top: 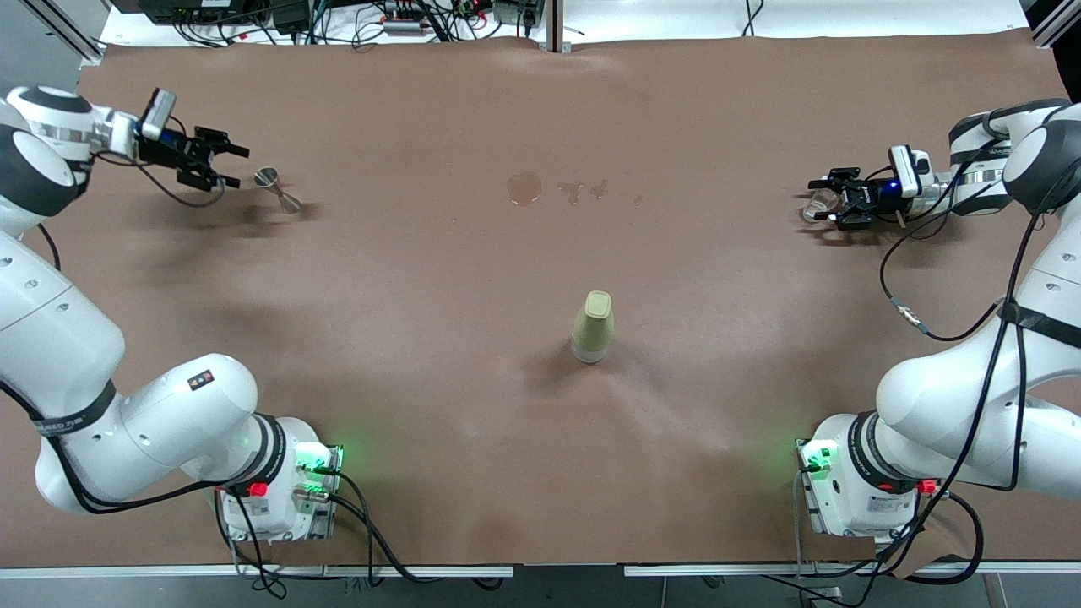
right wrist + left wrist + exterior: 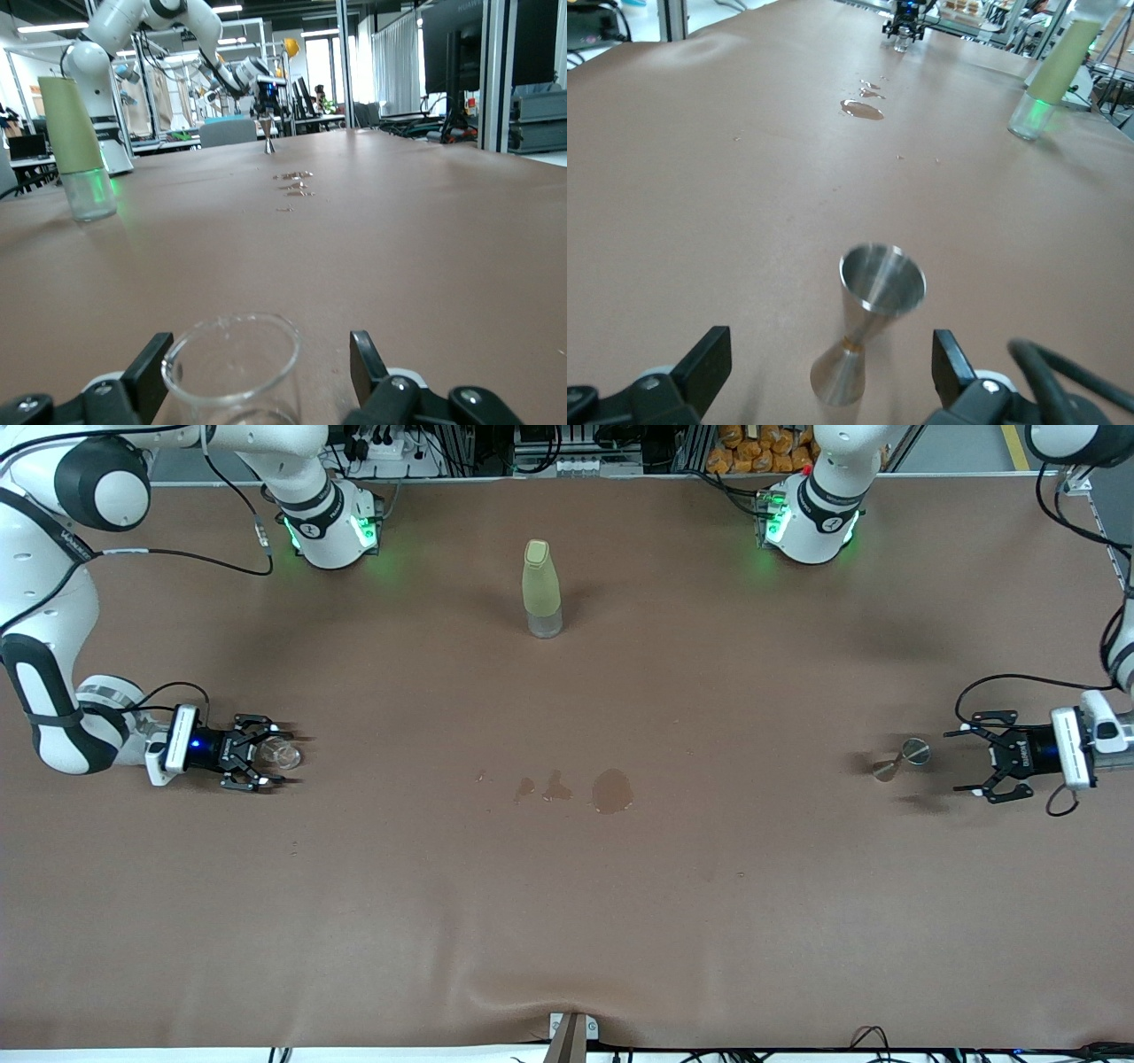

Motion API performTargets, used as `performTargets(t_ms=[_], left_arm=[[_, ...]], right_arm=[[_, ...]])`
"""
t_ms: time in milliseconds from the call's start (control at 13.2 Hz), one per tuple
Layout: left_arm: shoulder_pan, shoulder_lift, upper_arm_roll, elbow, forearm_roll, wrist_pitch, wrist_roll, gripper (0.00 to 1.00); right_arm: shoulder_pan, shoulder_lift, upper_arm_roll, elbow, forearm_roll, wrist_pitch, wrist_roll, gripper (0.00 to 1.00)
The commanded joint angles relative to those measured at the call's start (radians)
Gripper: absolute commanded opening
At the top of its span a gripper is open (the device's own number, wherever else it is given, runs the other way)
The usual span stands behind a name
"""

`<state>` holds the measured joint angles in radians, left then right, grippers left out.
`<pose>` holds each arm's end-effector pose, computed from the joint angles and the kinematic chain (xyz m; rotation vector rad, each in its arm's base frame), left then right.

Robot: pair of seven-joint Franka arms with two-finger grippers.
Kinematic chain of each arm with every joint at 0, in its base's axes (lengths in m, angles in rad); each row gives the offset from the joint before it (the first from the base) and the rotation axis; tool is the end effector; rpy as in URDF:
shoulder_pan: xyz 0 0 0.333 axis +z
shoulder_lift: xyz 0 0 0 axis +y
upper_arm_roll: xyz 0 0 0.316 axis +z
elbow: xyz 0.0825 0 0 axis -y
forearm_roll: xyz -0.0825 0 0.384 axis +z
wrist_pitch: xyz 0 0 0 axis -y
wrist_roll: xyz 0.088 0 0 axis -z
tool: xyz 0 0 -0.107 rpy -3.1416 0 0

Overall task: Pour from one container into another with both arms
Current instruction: 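Grasp the steel jigger with the left gripper while the right gripper lifts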

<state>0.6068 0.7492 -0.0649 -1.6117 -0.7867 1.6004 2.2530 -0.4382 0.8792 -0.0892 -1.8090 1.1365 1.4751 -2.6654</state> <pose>0.5653 0.2587 0.1809 1.6973 -1.3668 0.7806 0.5066 -0.1758 0.0657 -1.4177 -1.2187 -1.1048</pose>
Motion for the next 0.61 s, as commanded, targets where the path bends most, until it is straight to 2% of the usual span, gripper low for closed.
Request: performTargets(t_ms=[0, 76, 530], left_arm=[[0.019, 0.051, -0.01, 0.013, -0.026, -0.019, 0.092, 1.0], [0.019, 0.07, -0.009, 0.013, -0.034, -0.019, 0.109, 1.0], [0.013, 0.098, -0.016, -0.037, -0.115, -0.02, 0.165, 1.0]], right_arm=[[-0.022, 0.021, 0.006, 0.016, 0.019, -0.039, -0.019, 0.87], [-0.024, 0.021, 0.006, 0.016, 0.019, -0.039, -0.022, 0.84], [-0.031, 0.035, 0.006, 0.023, 0.023, -0.038, -0.024, 0.84]])
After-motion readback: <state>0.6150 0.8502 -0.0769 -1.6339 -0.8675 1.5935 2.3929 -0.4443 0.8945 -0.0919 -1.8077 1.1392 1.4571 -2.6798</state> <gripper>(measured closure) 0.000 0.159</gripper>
